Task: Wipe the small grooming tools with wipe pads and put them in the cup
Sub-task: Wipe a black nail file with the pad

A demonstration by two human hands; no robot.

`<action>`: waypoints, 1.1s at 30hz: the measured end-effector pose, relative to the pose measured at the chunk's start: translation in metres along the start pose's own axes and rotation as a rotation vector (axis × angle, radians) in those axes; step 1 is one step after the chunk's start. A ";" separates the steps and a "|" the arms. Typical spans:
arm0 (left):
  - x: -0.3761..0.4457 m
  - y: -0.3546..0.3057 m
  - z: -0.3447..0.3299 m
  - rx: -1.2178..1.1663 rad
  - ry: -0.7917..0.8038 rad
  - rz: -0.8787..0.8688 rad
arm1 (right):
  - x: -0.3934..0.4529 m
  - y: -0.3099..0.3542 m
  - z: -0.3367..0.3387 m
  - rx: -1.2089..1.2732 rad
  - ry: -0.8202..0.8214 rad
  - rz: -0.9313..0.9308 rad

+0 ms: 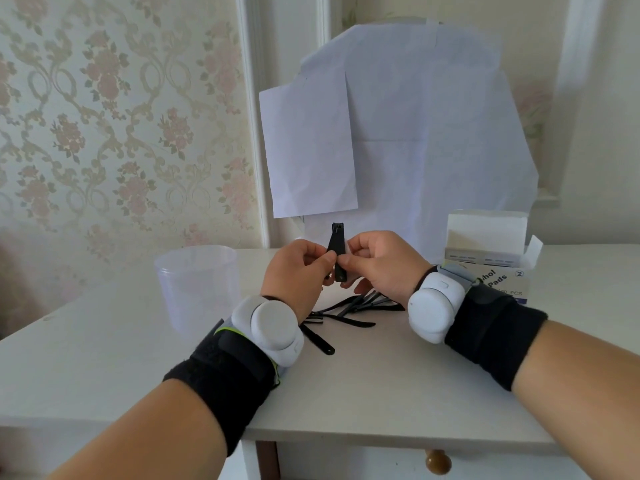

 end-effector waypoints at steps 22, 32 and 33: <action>-0.012 -0.023 0.002 -0.301 -0.015 -0.114 | 0.001 0.001 -0.003 -0.562 0.013 0.087; -0.005 -0.018 0.012 0.067 -0.121 -0.153 | -0.002 0.006 -0.005 -0.411 0.006 0.140; -0.004 -0.016 0.012 0.037 -0.116 -0.143 | -0.002 0.006 -0.006 -0.402 0.004 0.144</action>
Point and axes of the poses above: each hand's wrist, its own x-axis towards the middle knuckle, its own z-axis out of the back of the hand, y = z × x, the point moved 5 cm from there along x, towards the middle knuckle, and after that the axes turned 7 degrees about -x, right-handed, at the moved point
